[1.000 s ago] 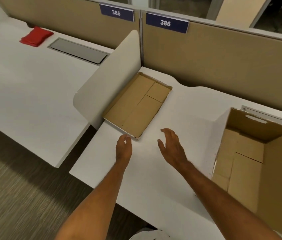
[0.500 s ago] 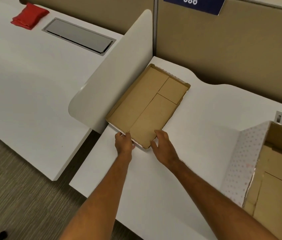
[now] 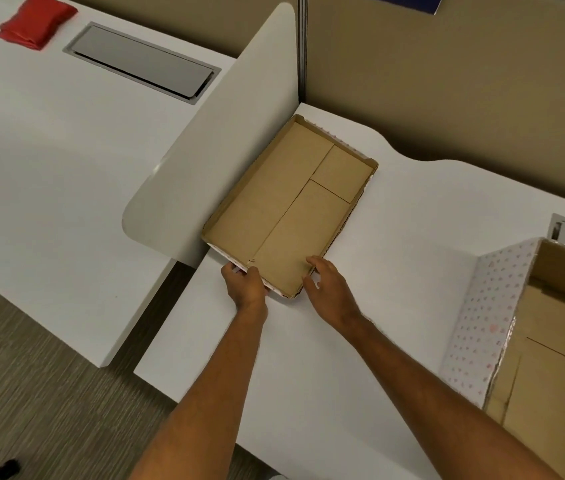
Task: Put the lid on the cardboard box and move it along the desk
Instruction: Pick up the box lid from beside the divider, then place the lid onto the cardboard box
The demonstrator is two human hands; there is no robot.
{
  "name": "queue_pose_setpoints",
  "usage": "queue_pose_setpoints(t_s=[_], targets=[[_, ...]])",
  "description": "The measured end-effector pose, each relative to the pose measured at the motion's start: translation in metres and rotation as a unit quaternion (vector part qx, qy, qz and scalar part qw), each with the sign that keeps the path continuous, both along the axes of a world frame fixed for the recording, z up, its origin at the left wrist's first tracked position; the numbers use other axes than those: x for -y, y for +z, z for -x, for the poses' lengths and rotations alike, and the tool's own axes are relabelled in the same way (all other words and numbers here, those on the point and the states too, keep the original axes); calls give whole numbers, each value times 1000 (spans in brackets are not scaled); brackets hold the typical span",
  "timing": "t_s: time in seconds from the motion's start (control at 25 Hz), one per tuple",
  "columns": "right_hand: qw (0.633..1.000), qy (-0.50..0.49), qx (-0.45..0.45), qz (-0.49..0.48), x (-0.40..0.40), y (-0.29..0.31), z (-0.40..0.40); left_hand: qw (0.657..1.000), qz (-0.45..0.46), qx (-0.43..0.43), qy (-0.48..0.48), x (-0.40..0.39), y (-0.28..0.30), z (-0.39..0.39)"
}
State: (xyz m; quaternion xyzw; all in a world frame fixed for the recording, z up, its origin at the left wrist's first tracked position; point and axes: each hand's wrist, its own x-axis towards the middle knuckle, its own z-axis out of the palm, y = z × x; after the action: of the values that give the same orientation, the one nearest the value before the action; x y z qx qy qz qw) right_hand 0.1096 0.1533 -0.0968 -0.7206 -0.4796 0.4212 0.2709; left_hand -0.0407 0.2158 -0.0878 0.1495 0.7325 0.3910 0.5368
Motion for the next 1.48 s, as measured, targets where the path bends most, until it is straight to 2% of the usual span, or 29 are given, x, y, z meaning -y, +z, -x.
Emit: queue_pose_setpoints(t_s=[0.16, 0.4, 0.56, 0.64, 0.72, 0.88, 1.08, 1.32, 1.4, 1.48], targets=[[999, -15, 28, -31, -4, 30, -14, 994, -40, 105, 11, 12, 29, -4], [998, -46, 7, -48, 0, 115, -31, 970, -119, 203, -58, 37, 96, -24], [996, -47, -65, -35, 17, 175, -42, 957, -200, 146, -147, 60, 146, -54], [985, -80, -147, -33, 27, 200, -49, 945, -242, 83, -205, 78, 168, -73], [956, -140, -254, -38, 40, 223, -63, 918, -296, 16, -265, 99, 185, -92], [872, -218, -429, -91, 89, 262, -116, 810, -420, -68, -404, 143, 203, -127], [756, -301, -560, -158, 178, 282, -191, 621, -560, -202, -510, 186, 210, -162], [722, -313, -582, -203, 278, 271, -247, 441, -649, -304, -541, 236, 207, -199], [732, -335, -558, -203, 305, 260, -258, 408, -643, -304, -572, 254, 200, -209], [741, -358, -536, -185, 330, 244, -268, 396, -621, -296, -608, 267, 194, -213]])
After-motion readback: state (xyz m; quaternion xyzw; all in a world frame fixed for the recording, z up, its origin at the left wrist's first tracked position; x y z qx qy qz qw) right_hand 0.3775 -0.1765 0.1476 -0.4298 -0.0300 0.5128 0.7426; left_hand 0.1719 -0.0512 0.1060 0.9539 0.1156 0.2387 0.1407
